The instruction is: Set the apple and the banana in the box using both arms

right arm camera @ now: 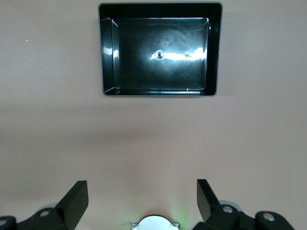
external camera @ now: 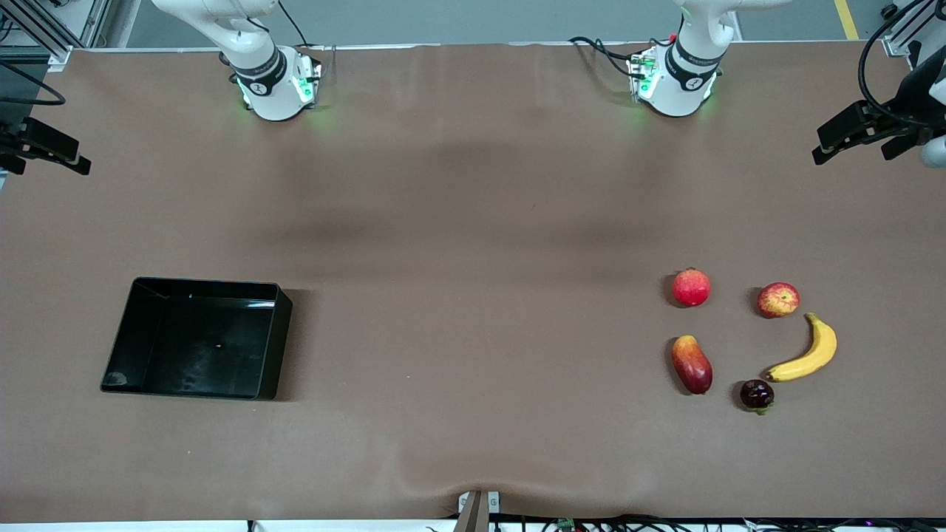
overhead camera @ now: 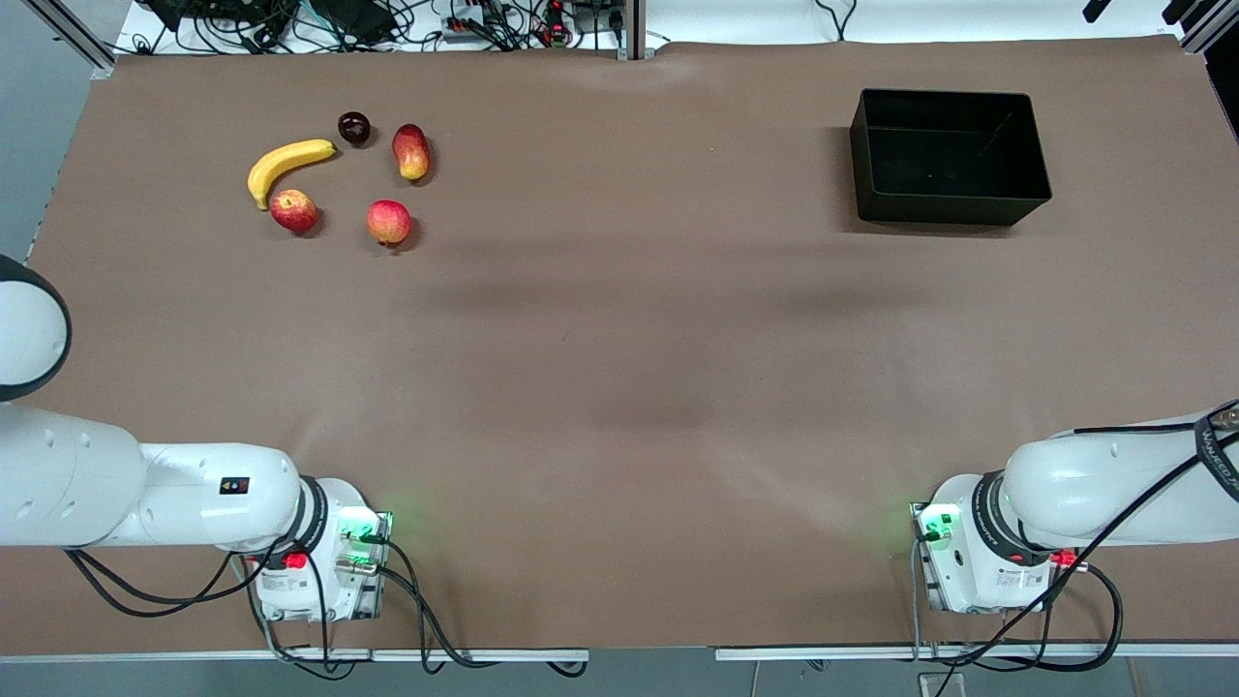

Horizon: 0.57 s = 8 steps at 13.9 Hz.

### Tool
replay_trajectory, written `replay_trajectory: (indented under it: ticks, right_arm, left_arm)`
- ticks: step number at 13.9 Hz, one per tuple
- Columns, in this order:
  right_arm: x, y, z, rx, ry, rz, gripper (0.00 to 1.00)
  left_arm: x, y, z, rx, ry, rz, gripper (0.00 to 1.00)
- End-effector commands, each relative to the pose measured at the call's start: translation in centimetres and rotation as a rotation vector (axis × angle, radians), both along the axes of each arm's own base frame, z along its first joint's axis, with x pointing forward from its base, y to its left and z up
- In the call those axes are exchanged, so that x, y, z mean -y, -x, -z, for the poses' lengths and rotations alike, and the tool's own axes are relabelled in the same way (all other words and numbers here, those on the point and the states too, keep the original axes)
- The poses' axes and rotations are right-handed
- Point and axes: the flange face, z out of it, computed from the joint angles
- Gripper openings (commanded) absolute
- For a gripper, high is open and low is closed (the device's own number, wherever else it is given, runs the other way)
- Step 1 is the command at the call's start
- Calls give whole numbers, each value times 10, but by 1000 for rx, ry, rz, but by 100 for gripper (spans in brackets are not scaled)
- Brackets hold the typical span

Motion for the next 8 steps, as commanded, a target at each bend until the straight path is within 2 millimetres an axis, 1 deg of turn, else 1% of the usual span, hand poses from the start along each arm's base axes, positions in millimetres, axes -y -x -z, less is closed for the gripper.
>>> replay_trajectory:
  ticks: [1, 4, 7, 8]
  right_arm:
    - [-4, 3, -5, 2, 4, 7, 100]
    - [1, 4, -5, 2, 5, 15, 100]
    - [0, 4, -5, 3, 5, 13, 100]
    - [0, 3, -5, 5, 5, 12, 100]
  left_arm:
    - [-1, 0, -3, -11, 2, -3, 100]
    - [-2, -3, 0, -14, 1, -5, 100]
    - [-6, -21, 26, -53, -35, -1, 100]
    - [-8, -30, 41, -62, -33, -7, 100]
